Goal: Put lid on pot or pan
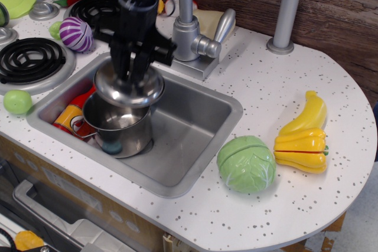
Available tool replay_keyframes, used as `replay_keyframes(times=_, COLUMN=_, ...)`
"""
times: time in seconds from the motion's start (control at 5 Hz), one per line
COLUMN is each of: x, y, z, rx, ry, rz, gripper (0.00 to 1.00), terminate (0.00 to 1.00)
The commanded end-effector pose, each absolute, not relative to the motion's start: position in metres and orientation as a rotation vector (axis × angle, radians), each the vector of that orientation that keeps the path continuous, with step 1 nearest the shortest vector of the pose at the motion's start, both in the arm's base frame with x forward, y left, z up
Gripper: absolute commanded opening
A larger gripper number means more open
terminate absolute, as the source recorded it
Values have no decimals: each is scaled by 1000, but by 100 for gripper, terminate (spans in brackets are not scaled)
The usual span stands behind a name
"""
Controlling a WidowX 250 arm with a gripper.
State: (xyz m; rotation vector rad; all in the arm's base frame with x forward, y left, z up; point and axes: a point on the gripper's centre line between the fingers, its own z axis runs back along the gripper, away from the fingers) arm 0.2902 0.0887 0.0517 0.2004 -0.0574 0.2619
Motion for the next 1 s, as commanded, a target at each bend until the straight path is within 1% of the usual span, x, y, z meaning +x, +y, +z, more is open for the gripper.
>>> replay_keyframes(times=0.0, x=285, y=97, z=41, rx=161, ry=-146, rz=272, gripper=0, terminate=0)
replay_keyframes(times=0.4, x=283, y=120, z=31, rx=168, ry=-178, rz=234, gripper=0, terminate=0)
replay_keyframes(times=0.6, x=280, y=125, z=28, rx=133, ry=-180, rz=242, gripper=100, terminate=0)
replay_keyframes(times=0.8, x=275, y=126, z=24, rx=128, ry=-203, rz=244, gripper=100, terminate=100)
